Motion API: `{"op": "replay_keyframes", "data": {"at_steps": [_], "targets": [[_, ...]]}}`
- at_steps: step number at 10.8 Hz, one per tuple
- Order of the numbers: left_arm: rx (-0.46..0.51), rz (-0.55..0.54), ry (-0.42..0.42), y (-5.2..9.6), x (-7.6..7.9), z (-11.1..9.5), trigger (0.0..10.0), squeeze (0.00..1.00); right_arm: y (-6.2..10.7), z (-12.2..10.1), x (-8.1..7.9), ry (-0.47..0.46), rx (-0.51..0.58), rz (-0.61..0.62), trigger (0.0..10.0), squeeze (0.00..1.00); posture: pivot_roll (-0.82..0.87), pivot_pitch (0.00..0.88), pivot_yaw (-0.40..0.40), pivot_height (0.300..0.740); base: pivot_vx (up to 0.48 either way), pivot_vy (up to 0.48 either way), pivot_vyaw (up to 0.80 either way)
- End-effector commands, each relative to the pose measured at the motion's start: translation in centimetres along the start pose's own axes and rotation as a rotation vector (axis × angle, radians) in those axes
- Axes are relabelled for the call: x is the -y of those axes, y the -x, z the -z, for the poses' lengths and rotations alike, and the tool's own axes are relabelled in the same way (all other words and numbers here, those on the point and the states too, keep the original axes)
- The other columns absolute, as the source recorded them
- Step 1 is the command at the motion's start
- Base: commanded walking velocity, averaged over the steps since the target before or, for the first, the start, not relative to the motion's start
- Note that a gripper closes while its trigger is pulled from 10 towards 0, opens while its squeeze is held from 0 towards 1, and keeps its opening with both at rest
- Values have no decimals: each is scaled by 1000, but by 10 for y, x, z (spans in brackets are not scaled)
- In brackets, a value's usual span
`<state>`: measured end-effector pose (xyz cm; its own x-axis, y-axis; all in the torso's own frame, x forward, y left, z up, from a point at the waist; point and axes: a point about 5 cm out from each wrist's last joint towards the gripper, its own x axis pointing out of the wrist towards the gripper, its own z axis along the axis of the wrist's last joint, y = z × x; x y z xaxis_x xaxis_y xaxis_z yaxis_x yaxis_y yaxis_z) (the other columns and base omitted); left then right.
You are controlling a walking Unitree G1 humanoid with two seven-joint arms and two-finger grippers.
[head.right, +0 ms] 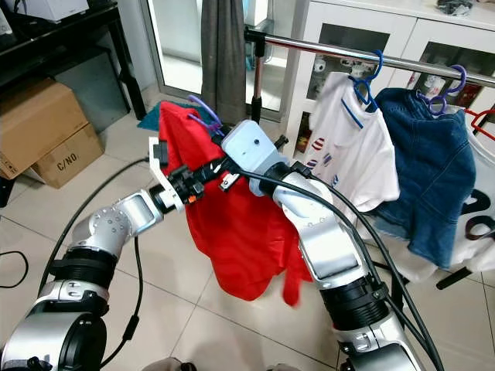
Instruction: Hang hanger
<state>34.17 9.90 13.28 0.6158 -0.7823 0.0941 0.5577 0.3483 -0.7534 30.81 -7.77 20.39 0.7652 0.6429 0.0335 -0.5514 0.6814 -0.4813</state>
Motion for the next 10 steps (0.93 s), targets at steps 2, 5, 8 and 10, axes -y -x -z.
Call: {"op": "replay_keyframes", "data": {"at_steps": [2,5,8,10], "targets": [[14,-44,-32,1,-2,-4,0,0,2,-11,3,24,44,8,0,0,-129,0,37,740,0,0,0],[-32,-292,-391,9,-15,-12,0,0,6,19,-6,-48,-82,-13,0,0,-127,0,30,740,0,0,0],[-56,-349,-739,20,9,-40,0,0,39,79,-26,-69,-351,-134,0,0,-105,0,13,740,0,0,0],[-108,-422,-873,31,12,-54,0,0,51,85,-24,-78,-365,-166,0,0,-104,0,18,740,0,0,0]]}}
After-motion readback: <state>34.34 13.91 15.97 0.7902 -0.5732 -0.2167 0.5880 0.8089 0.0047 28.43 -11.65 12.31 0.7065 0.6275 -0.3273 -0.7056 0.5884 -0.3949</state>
